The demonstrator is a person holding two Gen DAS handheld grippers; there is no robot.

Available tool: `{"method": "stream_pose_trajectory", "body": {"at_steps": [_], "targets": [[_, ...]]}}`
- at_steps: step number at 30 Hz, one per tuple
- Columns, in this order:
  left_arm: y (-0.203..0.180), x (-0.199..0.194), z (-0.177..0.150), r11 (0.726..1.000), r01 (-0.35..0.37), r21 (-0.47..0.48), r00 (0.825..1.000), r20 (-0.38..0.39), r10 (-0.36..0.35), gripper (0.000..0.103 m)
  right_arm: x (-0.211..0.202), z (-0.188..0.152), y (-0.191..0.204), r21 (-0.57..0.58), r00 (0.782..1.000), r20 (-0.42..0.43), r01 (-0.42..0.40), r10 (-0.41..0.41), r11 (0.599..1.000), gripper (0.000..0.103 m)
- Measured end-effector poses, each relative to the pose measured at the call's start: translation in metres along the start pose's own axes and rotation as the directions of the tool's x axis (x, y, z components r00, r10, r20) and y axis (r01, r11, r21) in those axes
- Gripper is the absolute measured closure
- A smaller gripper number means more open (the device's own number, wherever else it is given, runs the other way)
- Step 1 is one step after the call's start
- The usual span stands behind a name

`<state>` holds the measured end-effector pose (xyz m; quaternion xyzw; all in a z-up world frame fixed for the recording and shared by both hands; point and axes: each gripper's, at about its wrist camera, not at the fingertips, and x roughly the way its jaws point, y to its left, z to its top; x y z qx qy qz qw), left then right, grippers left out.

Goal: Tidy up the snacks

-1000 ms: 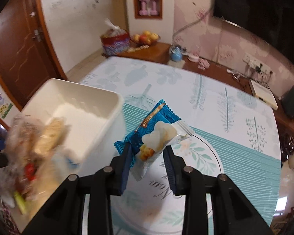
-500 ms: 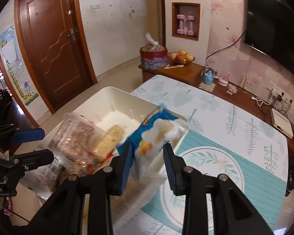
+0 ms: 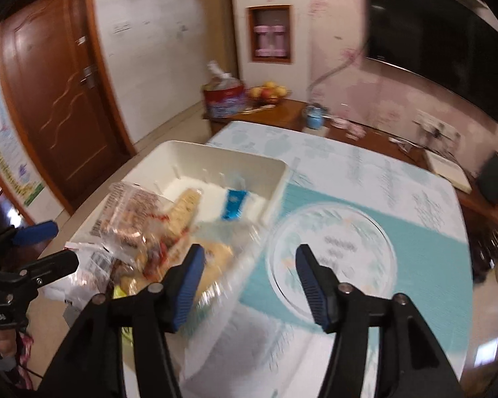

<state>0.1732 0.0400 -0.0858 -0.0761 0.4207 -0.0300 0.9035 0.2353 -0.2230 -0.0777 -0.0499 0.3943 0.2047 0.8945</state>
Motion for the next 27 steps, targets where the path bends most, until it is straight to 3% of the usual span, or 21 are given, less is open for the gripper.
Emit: {"method": "stream_pose_trajectory", "body": {"at_steps": [3,7,13,16,20,23,27], "targets": [[-0.008,-0.007,-0.015,1.0,0.014,0.002,1.0,0.002,-0.014,0.02,-0.021,-0.027,-0.002,0.06,0.999,0.008,0.039,-0.039,0.997,0.04],[-0.026,-0.022,-0.036,0.999,0.046,0.017,0.999,0.016,-0.046,0.02,-0.045,-0.066,-0.003,0.094,0.993,-0.006,0.121,-0.121,0.988,0.023],[-0.055,-0.043,-0.065,0.999,0.05,0.015,0.998,0.044,-0.051,0.02,-0.078,-0.115,-0.013,0.144,0.985,-0.043,0.171,-0.167,0.975,0.017],[-0.07,-0.047,-0.075,1.0,0.029,0.009,0.999,0.039,-0.029,0.019,-0.092,-0.13,-0.013,0.17,0.986,-0.045,0.164,-0.159,0.972,0.012],[-0.089,-0.05,-0.086,0.999,-0.028,0.016,0.999,0.019,0.027,0.001,-0.113,-0.15,-0.012,0.2,0.988,-0.053,0.152,-0.144,0.968,0.01],[-0.103,-0.05,-0.09,0.998,-0.062,0.034,0.998,0.01,0.061,0.001,-0.125,-0.16,-0.009,0.221,0.992,-0.049,0.127,-0.119,0.967,0.008],[-0.12,-0.052,-0.093,0.993,-0.072,0.091,0.997,-0.004,0.072,0.001,-0.141,-0.168,-0.009,0.27,0.987,-0.043,0.158,-0.152,0.95,0.007]]}}
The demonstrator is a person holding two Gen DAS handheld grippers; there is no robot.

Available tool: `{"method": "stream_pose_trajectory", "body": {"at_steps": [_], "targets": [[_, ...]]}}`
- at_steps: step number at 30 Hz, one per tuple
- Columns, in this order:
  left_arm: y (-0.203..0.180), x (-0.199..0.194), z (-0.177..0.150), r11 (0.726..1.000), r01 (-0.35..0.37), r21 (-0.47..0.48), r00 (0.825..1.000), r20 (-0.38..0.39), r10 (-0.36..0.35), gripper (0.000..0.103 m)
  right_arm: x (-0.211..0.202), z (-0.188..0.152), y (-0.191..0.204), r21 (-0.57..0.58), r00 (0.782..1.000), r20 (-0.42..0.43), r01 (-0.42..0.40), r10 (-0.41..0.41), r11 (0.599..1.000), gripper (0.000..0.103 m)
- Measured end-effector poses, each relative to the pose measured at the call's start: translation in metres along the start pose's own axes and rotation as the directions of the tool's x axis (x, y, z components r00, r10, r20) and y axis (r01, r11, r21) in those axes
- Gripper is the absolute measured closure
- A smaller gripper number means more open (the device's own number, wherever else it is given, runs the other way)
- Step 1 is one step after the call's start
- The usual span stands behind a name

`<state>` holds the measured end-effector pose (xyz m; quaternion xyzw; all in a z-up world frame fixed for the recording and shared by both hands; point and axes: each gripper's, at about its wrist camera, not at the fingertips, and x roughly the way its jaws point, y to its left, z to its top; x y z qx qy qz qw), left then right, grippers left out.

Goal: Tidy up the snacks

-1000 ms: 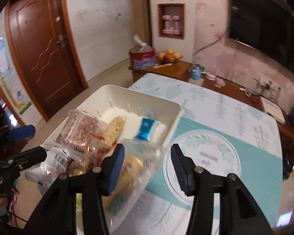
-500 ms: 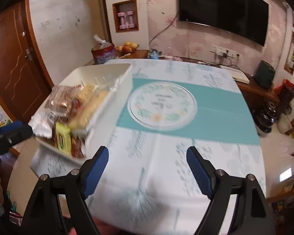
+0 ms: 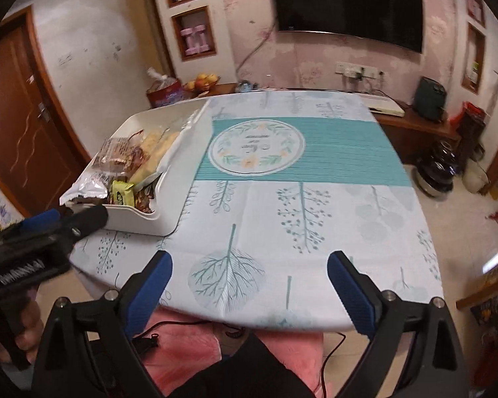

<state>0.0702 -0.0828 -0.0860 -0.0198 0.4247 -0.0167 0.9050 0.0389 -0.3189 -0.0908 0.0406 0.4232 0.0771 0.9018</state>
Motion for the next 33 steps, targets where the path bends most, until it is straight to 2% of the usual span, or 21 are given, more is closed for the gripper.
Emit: {"method": "stream_pose_trajectory", "body": {"at_steps": [5,13,24,33], "targets": [[-0.01,-0.003,0.0,1.0,0.014,0.008,0.999,-0.031,-0.014,0.001,-0.013,0.0,-0.009,0.058,0.999,-0.026,0.03,-0.028,0.998,0.006],[-0.014,-0.022,0.003,1.0,0.015,0.006,0.999,0.03,-0.015,0.001,-0.03,0.004,-0.016,0.08,0.998,-0.009,0.07,-0.069,0.994,0.001],[-0.012,-0.024,0.005,1.0,0.005,0.012,0.999,0.043,-0.005,0.001,-0.034,0.007,-0.009,0.075,0.997,-0.004,0.074,-0.074,0.994,0.0],[-0.016,-0.027,0.005,0.999,-0.03,0.034,0.998,0.056,0.028,0.001,-0.033,0.006,-0.013,0.082,0.997,-0.012,0.08,-0.079,0.993,0.0]]}}
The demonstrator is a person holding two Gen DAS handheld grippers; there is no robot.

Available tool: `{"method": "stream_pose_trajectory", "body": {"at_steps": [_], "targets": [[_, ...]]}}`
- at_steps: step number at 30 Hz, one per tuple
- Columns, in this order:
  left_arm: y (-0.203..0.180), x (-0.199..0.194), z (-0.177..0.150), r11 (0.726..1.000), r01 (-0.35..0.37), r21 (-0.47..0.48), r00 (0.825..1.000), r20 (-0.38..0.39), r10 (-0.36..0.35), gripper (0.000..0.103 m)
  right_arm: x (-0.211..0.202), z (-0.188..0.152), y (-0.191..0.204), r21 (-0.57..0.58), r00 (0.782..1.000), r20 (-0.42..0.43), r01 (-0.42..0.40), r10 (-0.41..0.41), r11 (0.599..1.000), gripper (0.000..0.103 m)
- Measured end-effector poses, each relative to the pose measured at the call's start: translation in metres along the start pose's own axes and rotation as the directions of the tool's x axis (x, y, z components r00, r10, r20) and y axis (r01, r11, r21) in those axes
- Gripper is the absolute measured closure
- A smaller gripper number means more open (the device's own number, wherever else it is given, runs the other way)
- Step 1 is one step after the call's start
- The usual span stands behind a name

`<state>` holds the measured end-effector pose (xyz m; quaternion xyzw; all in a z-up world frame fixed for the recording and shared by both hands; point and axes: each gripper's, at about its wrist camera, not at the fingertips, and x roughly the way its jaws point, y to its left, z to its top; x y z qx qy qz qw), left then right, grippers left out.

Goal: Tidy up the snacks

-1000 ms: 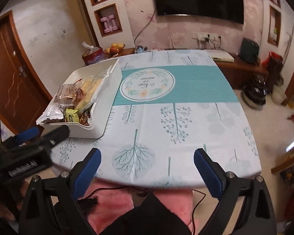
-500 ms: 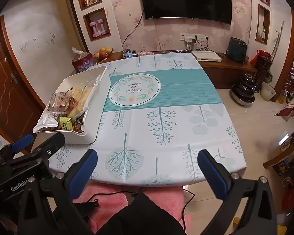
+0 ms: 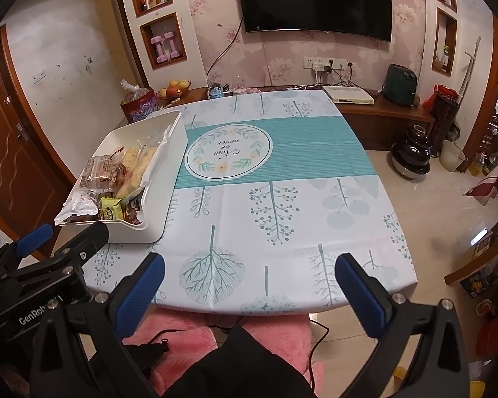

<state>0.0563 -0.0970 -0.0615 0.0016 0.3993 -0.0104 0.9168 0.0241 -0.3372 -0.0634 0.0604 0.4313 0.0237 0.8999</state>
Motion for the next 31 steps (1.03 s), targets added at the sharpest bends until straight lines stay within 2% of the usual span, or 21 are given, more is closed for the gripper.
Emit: {"method": "stream_pose_trajectory", "body": {"at_steps": [31], "targets": [[0.002,0.002,-0.003,0.999,-0.036,0.009,0.999,-0.013,0.037,0.001,0.011,-0.006,0.0,0.009,0.999,-0.032,-0.016,0.016,1.0,0.0]]}}
